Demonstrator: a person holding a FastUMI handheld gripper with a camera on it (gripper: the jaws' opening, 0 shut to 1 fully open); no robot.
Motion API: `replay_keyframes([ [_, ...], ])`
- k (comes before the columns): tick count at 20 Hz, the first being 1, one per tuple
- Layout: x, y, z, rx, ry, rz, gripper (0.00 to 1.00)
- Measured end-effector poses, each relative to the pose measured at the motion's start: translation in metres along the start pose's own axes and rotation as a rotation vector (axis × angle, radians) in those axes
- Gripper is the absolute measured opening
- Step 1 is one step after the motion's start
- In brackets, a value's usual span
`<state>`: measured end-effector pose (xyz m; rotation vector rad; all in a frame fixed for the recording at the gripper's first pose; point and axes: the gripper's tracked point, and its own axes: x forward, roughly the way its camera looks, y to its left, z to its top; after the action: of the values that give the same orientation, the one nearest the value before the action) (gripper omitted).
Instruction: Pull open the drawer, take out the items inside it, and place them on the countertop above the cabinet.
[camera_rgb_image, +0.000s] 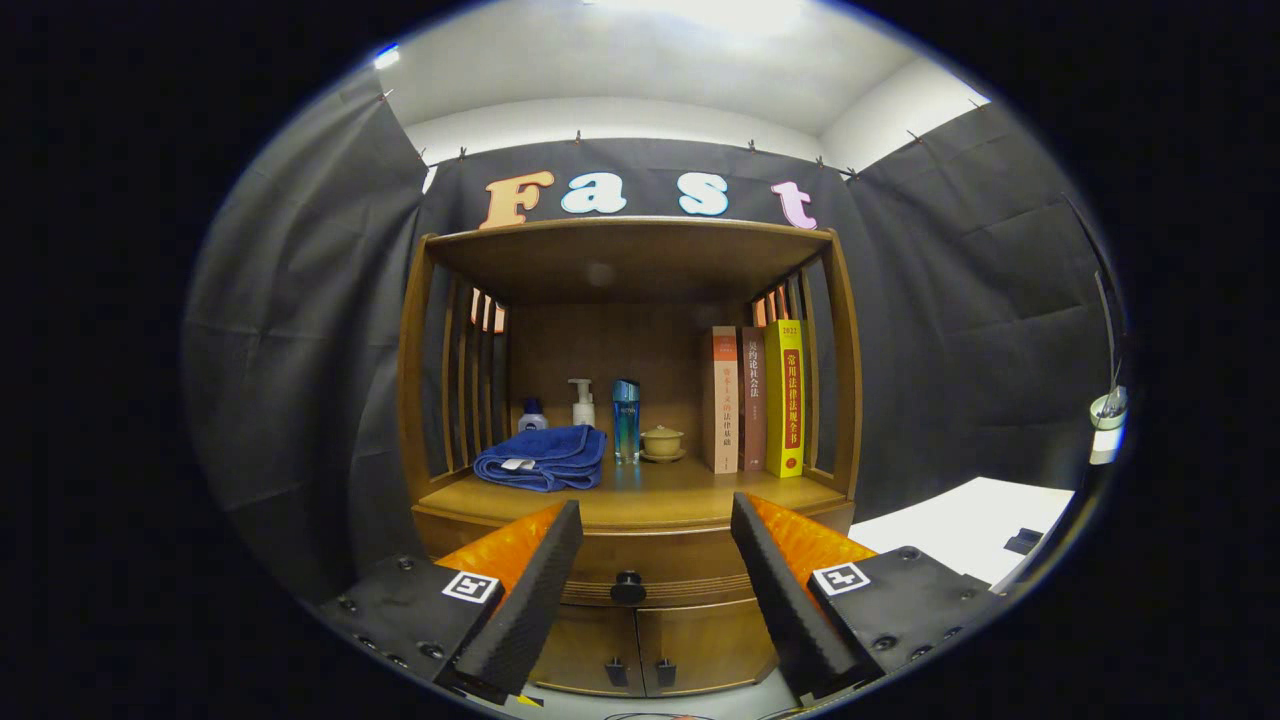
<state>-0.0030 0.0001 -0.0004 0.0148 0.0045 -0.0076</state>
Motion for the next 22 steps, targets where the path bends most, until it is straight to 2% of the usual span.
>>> replay_keyframes([
  [19, 0.004, 0.018, -0.014, 0.004, 0.001, 0.023, 0.98],
  [22, 0.008, 0.021, -0.002, 0.030, -0.037, 0.044, 0.98],
])
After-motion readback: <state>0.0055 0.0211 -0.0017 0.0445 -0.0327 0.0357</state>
